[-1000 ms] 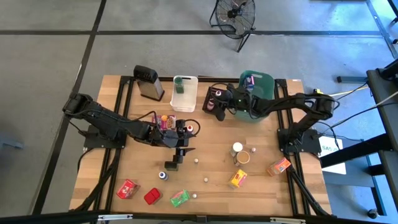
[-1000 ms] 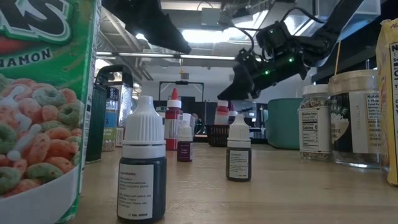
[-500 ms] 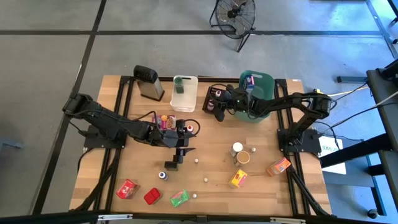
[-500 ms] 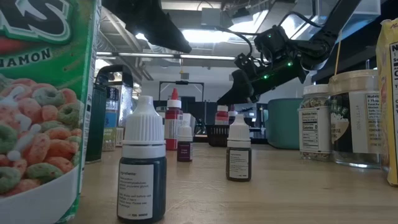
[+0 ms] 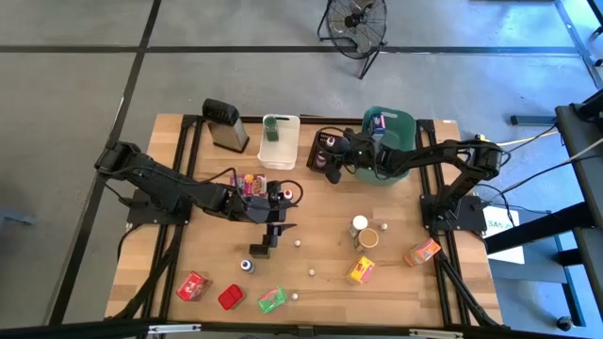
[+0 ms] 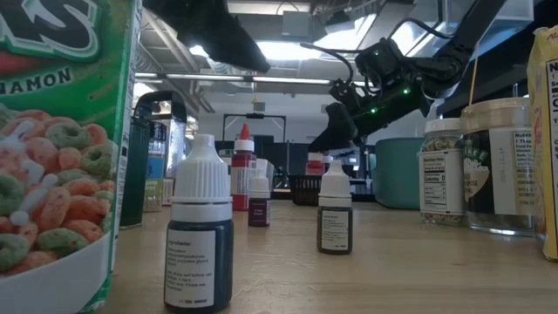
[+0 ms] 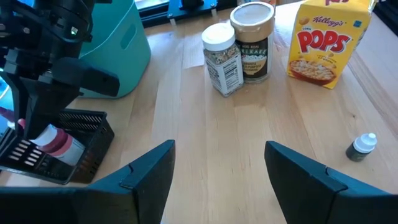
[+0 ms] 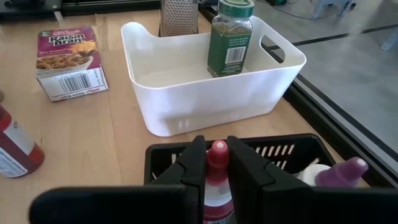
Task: Pick & Place Kitchen Items
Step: Put the large pink food coloring bottle into the black bin
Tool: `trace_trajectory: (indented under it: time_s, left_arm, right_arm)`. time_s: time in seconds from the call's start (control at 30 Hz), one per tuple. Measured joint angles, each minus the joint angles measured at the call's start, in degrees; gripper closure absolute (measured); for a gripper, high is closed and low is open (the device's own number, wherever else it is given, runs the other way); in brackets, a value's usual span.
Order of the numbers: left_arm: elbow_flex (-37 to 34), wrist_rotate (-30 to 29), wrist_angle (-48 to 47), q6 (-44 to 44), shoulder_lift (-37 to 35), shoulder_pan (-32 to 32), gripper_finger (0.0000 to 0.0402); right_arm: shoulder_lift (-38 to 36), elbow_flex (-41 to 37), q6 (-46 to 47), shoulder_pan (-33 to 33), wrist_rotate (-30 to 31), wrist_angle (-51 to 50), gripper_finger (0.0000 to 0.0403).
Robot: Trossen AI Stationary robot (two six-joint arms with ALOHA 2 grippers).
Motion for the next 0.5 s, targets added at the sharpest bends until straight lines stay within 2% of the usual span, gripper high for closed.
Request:
trace_trajectory:
  time_s: [0.5]
  left_arm:
    - [0.0, 0.0, 0.6, 0.7, 0.0, 0.0, 0.0160]
  right_arm:
    - [-0.1, 0.0, 0.0, 0.0, 0.4, -1.0, 0.0359]
